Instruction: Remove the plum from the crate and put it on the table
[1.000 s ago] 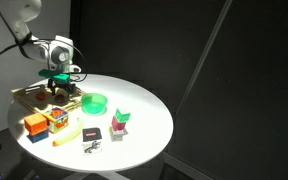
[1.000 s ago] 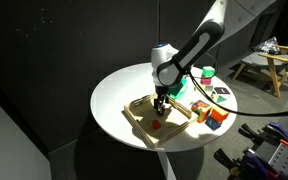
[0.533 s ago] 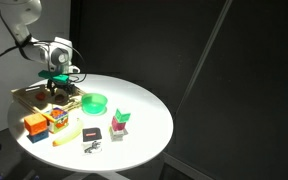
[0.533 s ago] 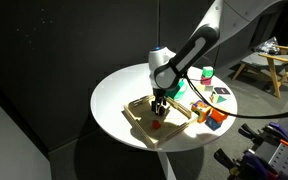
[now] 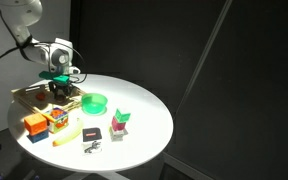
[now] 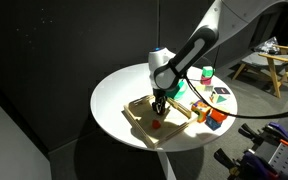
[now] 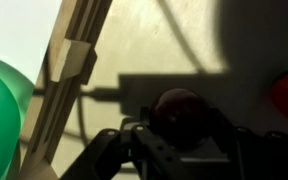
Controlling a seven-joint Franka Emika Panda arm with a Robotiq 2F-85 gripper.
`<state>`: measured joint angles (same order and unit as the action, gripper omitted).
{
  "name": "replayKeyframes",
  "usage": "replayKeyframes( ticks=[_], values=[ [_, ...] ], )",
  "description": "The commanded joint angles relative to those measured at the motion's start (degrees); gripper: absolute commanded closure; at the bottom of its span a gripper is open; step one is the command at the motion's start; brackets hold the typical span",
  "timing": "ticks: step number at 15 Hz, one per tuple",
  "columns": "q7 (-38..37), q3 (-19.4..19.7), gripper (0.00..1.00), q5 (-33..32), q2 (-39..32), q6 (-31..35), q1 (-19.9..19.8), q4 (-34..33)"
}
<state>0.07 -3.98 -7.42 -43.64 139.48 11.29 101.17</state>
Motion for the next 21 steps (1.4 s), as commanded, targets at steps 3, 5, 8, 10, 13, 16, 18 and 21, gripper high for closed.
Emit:
replayKeyframes(
  ticks=[3, 5, 8, 10, 13, 16, 18, 21],
  values=[
    [-2.54, 0.39, 0.65, 0.5, 1.49, -3.55, 0.64, -0.62],
    [-3.05, 0.21, 0.65, 0.73, 2.63, -4.53, 0.59, -0.08],
    [-4.34, 0.3, 0.65, 0.65, 4.54, -6.03, 0.84, 0.5],
    [-6.22, 0.57, 0.65, 0.74, 5.99, -7.36, 1.15, 0.93],
    [-9.03, 0.78, 0.65, 0.82, 8.14, -9.14, 1.39, 1.63],
    [-11.85, 1.0, 0.65, 0.85, 10.68, -10.51, 1.44, 3.02],
    [-13.43, 1.14, 0.65, 0.98, 12.76, -10.77, 1.22, 4.63],
    [-15.63, 1.43, 0.65, 1.49, 15.76, -10.89, 0.77, 7.22]
  ],
)
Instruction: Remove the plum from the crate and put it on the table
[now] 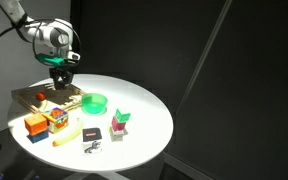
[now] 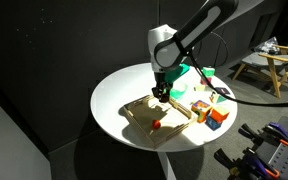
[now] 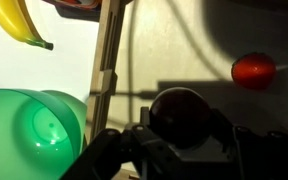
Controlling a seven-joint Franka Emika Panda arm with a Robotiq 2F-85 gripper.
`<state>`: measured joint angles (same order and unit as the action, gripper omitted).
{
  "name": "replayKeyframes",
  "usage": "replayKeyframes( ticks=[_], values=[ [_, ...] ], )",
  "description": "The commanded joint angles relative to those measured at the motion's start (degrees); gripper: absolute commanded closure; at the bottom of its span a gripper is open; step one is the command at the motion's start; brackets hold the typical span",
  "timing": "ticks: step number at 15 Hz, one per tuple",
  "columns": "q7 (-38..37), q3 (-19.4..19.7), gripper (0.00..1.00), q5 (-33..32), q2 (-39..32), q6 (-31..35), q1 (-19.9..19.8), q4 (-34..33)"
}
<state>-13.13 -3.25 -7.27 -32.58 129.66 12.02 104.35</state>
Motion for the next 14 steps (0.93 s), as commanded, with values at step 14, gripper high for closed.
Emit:
replayKeyframes(
  ticks=[14],
  values=[
    [-0.39, 1.87, 0.65, 6.76, 18.9, 1.48, -6.33, 17.43]
  ],
)
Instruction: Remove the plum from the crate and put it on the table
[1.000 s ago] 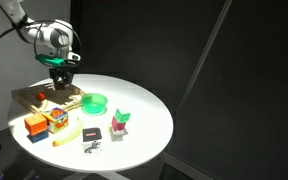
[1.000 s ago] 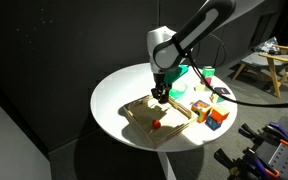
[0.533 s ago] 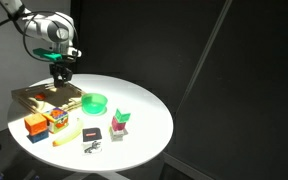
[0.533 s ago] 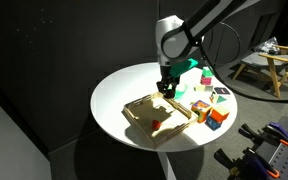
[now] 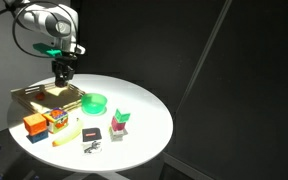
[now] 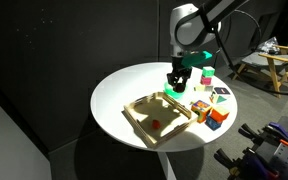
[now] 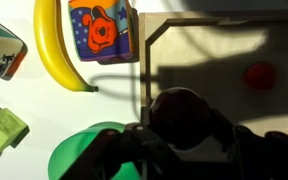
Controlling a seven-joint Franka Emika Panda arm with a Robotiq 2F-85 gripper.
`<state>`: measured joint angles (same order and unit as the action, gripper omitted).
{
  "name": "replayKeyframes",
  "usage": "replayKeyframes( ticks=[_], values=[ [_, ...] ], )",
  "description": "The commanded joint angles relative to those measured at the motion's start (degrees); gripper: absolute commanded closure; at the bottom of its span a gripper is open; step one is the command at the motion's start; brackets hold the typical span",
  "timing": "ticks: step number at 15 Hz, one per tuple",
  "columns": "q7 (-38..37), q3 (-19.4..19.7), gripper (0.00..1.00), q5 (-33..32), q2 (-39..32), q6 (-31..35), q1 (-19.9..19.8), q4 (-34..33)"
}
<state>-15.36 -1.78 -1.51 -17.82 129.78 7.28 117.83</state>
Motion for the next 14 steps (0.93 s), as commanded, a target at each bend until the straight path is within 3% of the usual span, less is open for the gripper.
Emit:
replayKeyframes(
  ticks=[1, 14],
  values=[
    [2.21, 0.6, 0.65, 0.9, 4.74, 1.72, -2.16, 4.53],
    [4.59, 5.43, 0.65, 0.51, 4.87, 4.94, -9.02, 4.89]
  ],
)
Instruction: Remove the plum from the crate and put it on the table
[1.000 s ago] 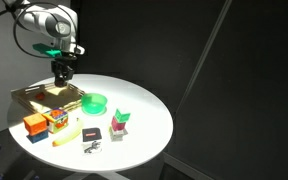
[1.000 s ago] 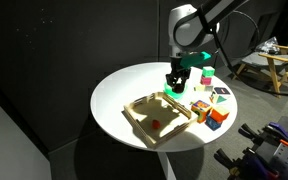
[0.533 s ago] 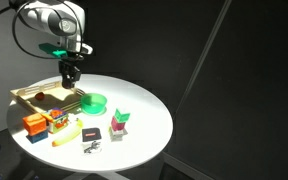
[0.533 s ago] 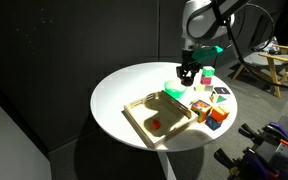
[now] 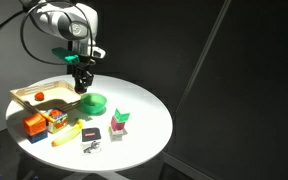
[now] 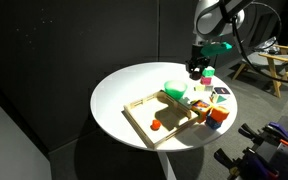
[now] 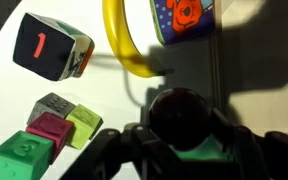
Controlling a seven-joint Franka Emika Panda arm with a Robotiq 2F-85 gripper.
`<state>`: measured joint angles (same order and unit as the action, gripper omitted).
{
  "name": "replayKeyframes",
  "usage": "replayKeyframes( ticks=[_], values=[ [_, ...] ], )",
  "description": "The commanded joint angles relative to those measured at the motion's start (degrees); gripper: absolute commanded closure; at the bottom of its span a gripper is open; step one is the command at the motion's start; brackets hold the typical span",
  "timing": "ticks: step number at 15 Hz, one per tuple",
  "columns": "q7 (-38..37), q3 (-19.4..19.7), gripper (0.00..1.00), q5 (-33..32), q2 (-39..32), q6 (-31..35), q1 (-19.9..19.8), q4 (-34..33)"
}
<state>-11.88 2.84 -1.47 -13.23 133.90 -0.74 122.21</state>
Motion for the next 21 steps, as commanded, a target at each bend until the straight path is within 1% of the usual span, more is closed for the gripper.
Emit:
replayKeyframes(
  ticks=[1, 9, 14, 15, 21],
  values=[
    [1.07, 1.17, 0.65, 0.35, -0.15, 0.87, -1.27, 0.33],
    [0.36, 3.85, 0.65, -0.21, -4.27, 1.02, -2.86, -0.84],
    [0.78, 4.13, 0.65, 0.59, -5.02, 1.68, -3.35, -0.95],
    [0.03, 4.28, 0.4, -0.02, -5.05, 1.5, -2.99, -0.28],
    [0.03, 4.27, 0.4, -0.02, -5.05, 1.55, -2.99, -0.46]
  ],
)
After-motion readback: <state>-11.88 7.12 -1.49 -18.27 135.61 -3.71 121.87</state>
